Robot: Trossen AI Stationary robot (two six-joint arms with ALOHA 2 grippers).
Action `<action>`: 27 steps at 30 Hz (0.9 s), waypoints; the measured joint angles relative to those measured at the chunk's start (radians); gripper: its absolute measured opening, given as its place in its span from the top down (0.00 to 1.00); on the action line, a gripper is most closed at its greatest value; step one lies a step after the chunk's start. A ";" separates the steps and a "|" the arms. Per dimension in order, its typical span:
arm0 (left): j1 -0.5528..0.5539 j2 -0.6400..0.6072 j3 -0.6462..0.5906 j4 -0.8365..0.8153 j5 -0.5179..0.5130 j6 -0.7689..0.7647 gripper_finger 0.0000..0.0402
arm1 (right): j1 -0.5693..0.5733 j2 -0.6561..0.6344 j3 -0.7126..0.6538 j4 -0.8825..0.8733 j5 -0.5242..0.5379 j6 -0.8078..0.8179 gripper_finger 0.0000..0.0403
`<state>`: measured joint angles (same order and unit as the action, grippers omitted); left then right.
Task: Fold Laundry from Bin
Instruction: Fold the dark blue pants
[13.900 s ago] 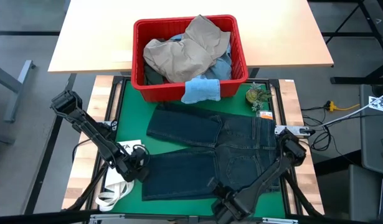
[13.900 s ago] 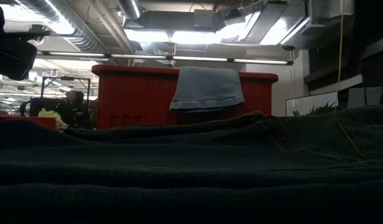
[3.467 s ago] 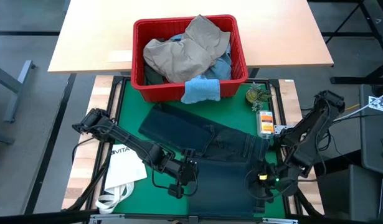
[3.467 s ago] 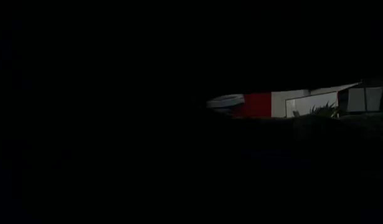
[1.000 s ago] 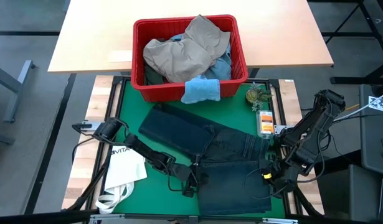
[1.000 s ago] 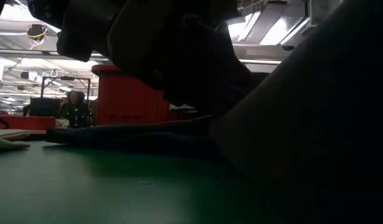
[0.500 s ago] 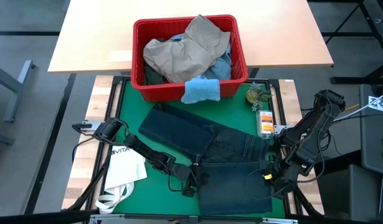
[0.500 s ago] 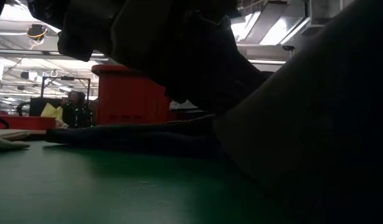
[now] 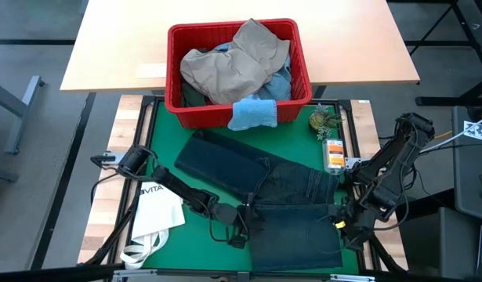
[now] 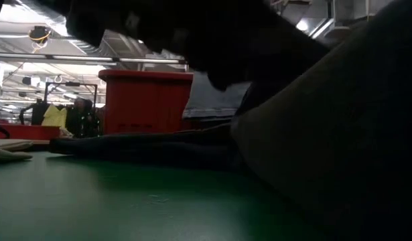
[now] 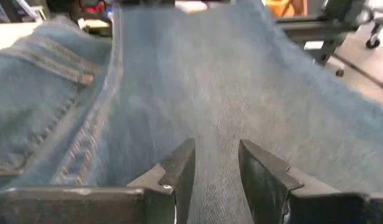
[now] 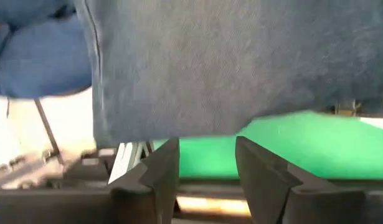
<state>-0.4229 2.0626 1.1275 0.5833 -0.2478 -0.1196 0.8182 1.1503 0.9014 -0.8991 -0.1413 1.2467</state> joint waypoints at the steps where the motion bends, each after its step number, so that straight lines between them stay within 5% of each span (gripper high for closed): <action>1: 0.000 -0.012 0.000 -0.002 0.002 0.000 0.71 | 0.000 0.000 0.009 0.000 0.001 -0.003 0.61; 14: 0.037 -0.086 0.000 -0.034 -0.040 -0.001 0.71 | -0.001 0.020 0.111 0.011 0.516 -0.341 0.62; 19: 0.064 -0.085 0.000 -0.144 -0.040 -0.009 0.71 | -0.001 0.082 0.011 0.008 0.522 -0.358 0.62; 27: 0.073 -0.017 0.002 -0.246 -0.083 -0.008 0.71 | -0.001 0.216 -0.142 0.040 0.381 -0.230 0.62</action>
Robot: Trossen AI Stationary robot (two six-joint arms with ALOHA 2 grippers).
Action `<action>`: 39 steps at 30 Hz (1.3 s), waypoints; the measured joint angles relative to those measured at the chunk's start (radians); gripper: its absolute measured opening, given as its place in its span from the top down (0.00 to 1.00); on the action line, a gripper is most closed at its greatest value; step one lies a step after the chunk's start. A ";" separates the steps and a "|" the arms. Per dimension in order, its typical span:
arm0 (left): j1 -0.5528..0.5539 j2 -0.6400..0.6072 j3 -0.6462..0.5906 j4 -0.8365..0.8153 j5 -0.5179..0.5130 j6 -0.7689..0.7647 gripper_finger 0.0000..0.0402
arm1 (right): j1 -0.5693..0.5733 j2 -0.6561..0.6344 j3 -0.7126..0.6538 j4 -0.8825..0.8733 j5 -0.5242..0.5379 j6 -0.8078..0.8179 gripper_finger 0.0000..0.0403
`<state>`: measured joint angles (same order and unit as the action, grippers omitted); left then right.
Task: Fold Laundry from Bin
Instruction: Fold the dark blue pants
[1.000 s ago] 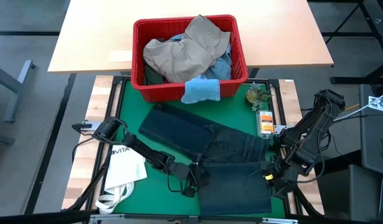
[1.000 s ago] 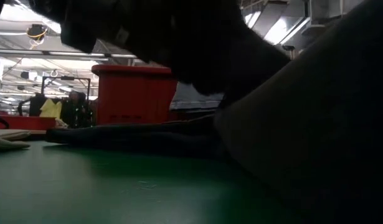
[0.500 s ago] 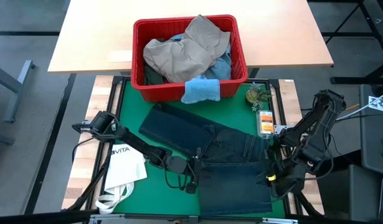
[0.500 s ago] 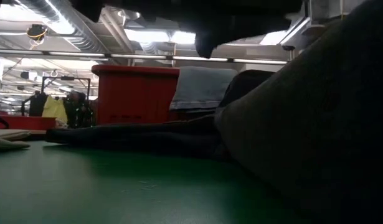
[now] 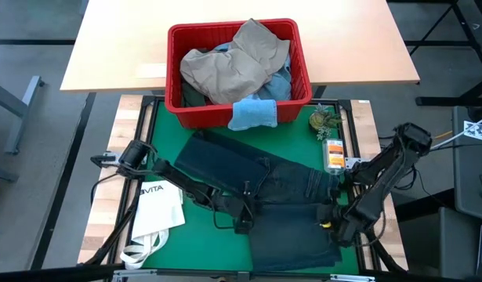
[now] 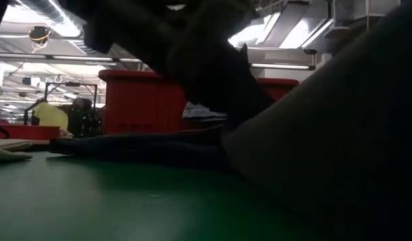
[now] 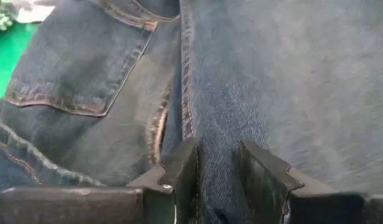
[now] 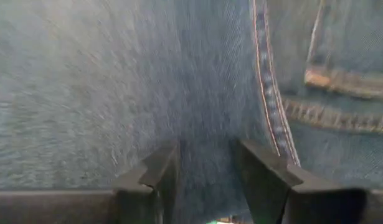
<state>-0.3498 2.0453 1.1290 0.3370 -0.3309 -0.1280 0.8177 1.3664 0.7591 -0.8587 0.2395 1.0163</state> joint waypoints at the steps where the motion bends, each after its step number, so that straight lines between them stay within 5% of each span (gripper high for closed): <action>1: 0.003 0.009 0.000 0.003 0.000 0.000 0.71 | 0.000 0.017 -0.017 0.022 -0.015 0.001 0.62; 7: 0.011 0.064 0.003 0.006 0.000 0.000 0.71 | 0.000 0.105 -0.075 0.166 -0.084 -0.015 0.62; 22: 0.007 0.039 0.000 -0.078 -0.032 0.006 0.71 | -0.001 0.079 -0.062 0.120 -0.140 -0.030 0.62; 32: -0.005 -0.138 -0.007 -0.105 -0.039 -0.001 0.71 | 0.003 0.025 0.136 -0.134 -0.141 -0.073 0.62; 39: -0.062 -0.154 -0.005 0.058 0.049 -0.080 0.71 | 0.026 0.025 0.201 0.059 -0.046 -0.181 0.62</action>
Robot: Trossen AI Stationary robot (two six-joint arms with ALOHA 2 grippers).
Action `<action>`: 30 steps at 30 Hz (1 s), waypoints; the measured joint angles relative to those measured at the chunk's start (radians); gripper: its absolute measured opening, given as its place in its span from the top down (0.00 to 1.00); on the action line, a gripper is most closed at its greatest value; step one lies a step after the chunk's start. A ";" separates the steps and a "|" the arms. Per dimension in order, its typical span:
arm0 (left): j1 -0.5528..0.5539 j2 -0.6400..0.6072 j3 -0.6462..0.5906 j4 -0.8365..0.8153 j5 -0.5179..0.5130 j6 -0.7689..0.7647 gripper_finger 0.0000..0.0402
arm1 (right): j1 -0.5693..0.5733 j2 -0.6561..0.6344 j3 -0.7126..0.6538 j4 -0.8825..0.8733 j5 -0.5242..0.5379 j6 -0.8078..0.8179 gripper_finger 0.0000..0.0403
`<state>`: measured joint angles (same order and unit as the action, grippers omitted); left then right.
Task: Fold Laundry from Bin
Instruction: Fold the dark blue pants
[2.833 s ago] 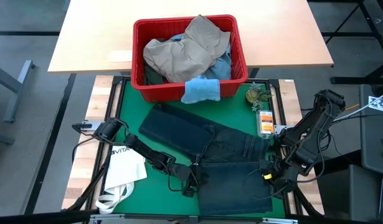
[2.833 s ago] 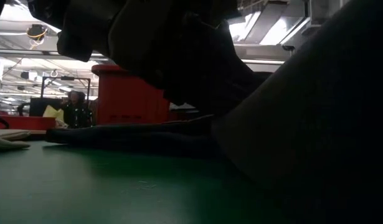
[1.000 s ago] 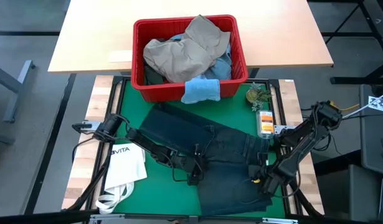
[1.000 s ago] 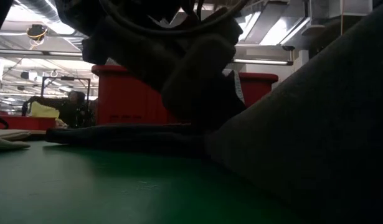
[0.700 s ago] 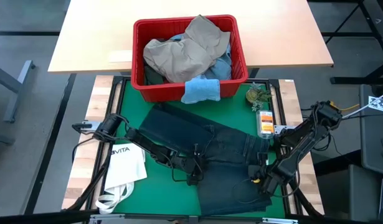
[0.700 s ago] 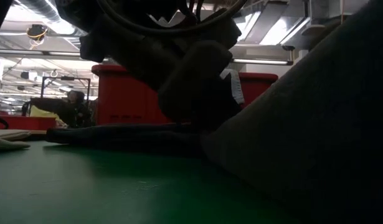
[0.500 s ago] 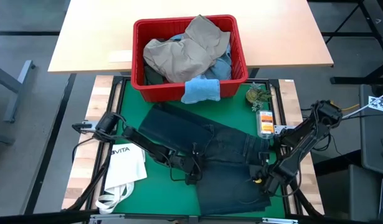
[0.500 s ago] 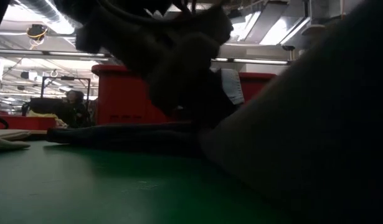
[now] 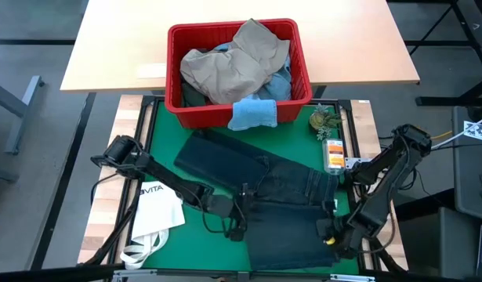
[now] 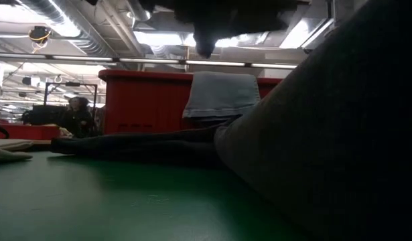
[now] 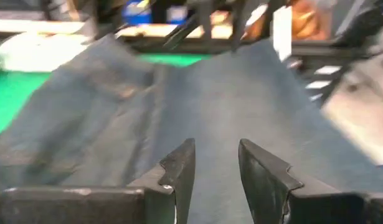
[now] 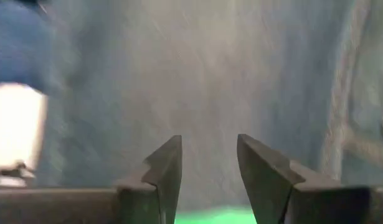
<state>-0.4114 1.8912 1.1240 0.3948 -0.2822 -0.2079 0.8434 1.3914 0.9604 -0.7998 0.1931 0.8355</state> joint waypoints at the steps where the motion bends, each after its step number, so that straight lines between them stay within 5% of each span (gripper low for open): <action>1: -0.012 0.005 0.001 0.023 0.002 0.000 0.71 | 0.011 0.000 0.000 0.037 0.027 -0.010 0.62; 9: -0.106 0.086 0.003 0.149 -0.036 -0.050 0.71 | 0.121 0.074 0.001 0.196 0.161 -0.030 0.62; 17: -0.157 0.184 0.003 0.168 -0.073 -0.078 0.71 | 0.177 0.226 0.001 0.276 0.181 -0.029 0.62; 30: -0.174 0.266 0.012 -0.069 -0.038 -0.223 0.71 | 0.177 0.373 0.006 0.294 0.122 -0.004 0.62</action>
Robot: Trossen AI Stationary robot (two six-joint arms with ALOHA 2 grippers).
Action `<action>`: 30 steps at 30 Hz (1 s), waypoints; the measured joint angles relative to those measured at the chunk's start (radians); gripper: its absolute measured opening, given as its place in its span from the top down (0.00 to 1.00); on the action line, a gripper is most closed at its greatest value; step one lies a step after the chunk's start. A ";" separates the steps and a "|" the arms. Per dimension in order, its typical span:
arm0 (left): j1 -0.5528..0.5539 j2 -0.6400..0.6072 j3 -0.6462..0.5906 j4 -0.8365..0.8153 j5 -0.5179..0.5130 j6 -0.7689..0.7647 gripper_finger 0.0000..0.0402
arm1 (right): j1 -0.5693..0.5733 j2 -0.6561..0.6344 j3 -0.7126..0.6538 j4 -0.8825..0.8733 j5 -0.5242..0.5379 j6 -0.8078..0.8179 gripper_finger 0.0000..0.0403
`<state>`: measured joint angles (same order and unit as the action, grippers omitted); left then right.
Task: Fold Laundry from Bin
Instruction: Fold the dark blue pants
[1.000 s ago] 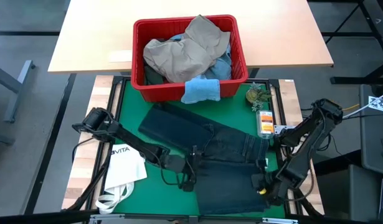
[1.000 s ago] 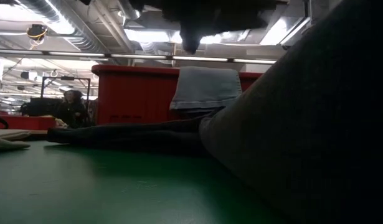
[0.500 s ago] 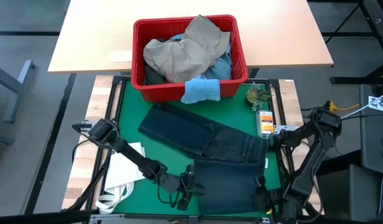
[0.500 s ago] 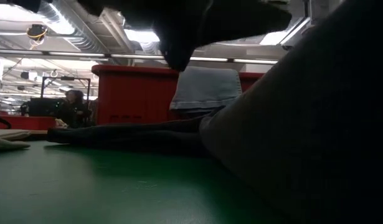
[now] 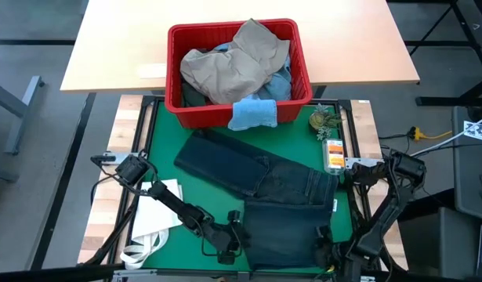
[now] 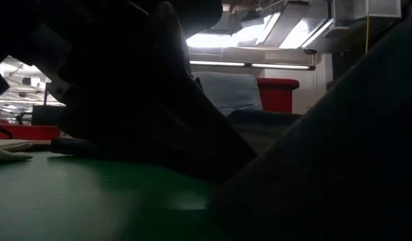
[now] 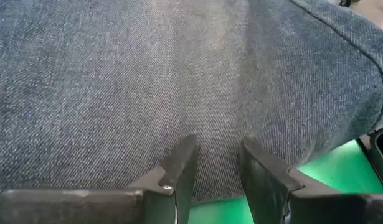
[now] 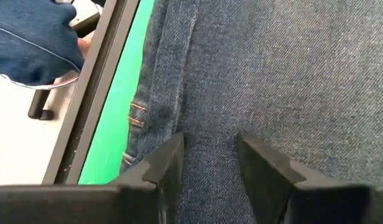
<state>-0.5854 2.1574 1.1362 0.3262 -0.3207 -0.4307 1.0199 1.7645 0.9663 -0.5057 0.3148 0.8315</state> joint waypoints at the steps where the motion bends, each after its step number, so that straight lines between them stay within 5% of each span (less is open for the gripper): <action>1: 0.000 0.000 0.000 -0.003 0.005 0.005 0.71 | 0.000 0.000 0.000 0.003 0.007 0.000 0.62; 14: 0.012 -0.181 -0.013 -0.224 -0.043 0.099 0.71 | -0.007 0.003 -0.004 0.054 0.060 0.000 0.62; 30: 0.006 -0.205 -0.009 0.099 -0.090 0.021 0.71 | -0.019 -0.030 0.129 -0.063 0.066 -0.094 0.62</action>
<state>-0.5797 1.9528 1.1271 0.4249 -0.4109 -0.4094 1.0012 1.7344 1.0952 -0.5685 0.3805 0.7379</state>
